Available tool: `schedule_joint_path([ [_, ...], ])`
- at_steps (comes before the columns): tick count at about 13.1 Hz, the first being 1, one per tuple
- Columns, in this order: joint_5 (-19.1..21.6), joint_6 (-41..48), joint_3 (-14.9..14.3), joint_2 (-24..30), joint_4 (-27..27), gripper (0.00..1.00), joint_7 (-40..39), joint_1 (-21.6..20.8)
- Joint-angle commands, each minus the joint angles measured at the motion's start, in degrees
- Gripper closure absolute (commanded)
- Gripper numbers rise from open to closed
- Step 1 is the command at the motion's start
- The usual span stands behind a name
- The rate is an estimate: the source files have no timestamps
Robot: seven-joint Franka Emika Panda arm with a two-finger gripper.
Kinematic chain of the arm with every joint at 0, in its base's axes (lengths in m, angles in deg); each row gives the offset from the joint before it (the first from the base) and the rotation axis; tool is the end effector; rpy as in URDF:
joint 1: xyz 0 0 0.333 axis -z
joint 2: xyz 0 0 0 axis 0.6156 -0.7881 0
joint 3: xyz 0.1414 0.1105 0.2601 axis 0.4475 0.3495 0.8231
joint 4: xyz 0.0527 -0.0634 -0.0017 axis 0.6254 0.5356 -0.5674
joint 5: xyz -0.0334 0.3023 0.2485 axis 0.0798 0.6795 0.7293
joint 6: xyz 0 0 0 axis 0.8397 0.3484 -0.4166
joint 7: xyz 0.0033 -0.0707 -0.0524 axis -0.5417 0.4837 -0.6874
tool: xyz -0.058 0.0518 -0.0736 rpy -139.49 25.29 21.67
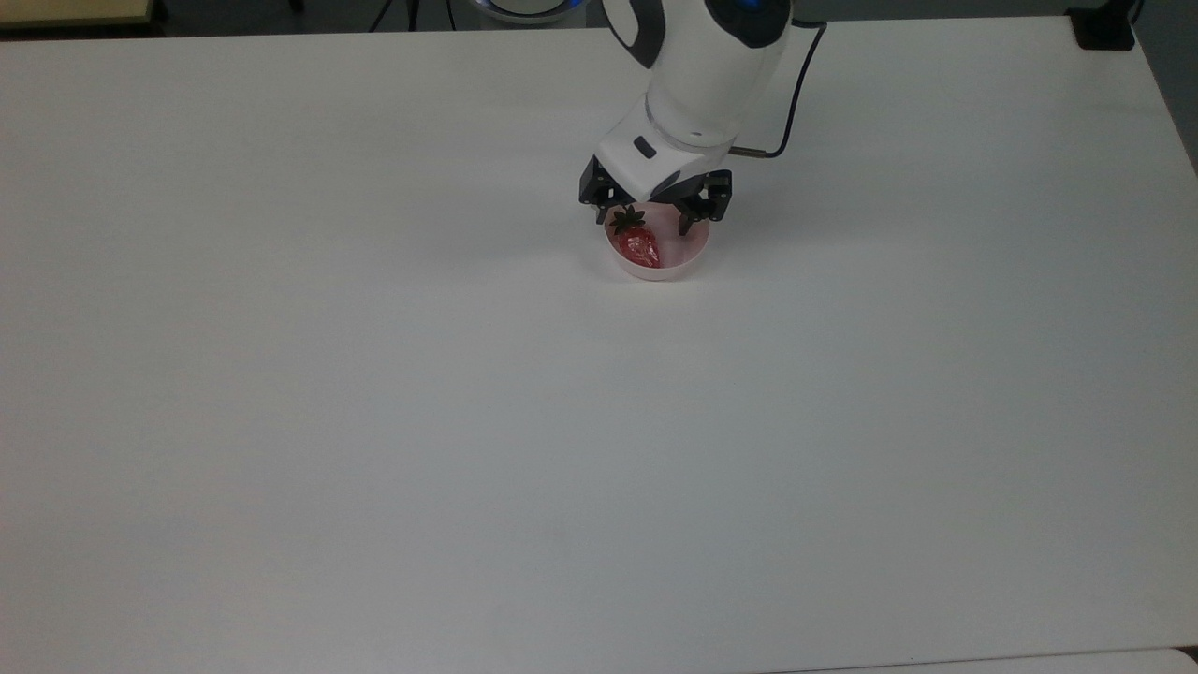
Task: Pick up strawberry from bowl
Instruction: 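Lower the gripper into the bowl and close it on the red strawberry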
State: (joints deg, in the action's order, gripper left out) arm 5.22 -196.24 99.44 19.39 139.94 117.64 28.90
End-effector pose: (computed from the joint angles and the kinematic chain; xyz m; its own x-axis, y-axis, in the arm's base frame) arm 0.5635 0.1948 0.3433 0.9987 -0.0234 -0.0462 -0.0147 -0.9837 0.1795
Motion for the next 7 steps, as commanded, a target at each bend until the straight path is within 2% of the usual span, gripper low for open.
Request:
schedule_joint_path([
  [1,-3.2,-1.8,0.7,-1.6,0.0,0.0,5.1,-0.7],
  [7,-5.6,-4.1,0.6,-3.3,0.4,0.0,6.1,-0.2],
])
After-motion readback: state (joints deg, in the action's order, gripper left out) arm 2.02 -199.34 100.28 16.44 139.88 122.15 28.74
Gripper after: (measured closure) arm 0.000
